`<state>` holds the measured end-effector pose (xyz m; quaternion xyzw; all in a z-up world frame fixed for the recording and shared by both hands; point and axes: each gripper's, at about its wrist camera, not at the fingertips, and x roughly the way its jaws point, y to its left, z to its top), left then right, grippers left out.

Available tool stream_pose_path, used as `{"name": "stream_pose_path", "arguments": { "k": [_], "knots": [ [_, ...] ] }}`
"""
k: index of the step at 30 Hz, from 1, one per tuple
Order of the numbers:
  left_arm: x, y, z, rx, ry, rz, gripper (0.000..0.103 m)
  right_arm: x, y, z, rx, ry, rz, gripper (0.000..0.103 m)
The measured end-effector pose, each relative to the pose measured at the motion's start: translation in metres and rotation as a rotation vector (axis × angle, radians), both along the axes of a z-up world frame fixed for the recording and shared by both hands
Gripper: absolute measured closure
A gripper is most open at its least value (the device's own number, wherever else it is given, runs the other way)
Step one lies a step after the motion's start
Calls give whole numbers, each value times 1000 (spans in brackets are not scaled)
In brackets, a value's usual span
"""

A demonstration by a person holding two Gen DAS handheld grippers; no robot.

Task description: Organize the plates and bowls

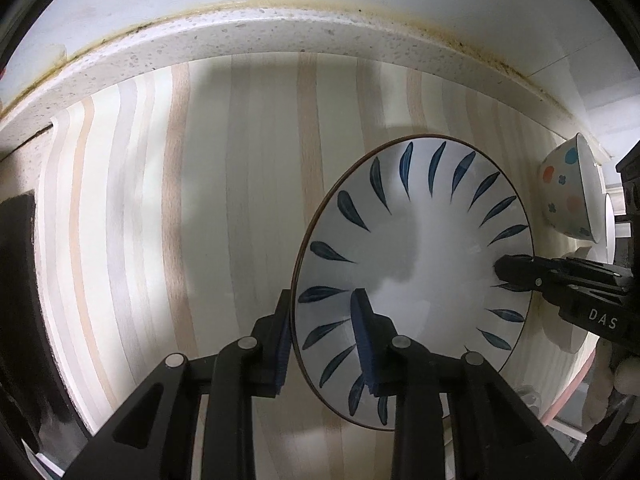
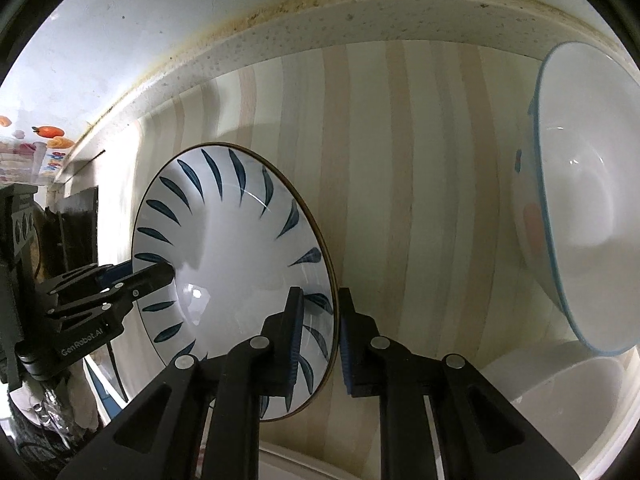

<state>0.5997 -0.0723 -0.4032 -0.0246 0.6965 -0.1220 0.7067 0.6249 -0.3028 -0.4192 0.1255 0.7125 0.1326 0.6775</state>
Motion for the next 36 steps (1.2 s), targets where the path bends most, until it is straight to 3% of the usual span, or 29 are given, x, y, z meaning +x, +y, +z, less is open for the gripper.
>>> {"name": "stream_pose_path", "arguments": {
  "k": [9, 22, 28, 36],
  "knots": [
    [-7, -13, 32, 9, -23, 0, 77, -12, 5, 11, 12, -16, 2, 85],
    [-48, -29, 107, 2, -72, -40, 77, -55, -17, 90, 44, -82, 6, 85],
    [-102, -38, 101, -8, -62, -74, 77, -113, -22, 105, 48, -76, 12, 85],
    [-160, -58, 63, -2, 29, -128, 77, -197, -46, 79, 59, 6, -14, 85]
  ]
}}
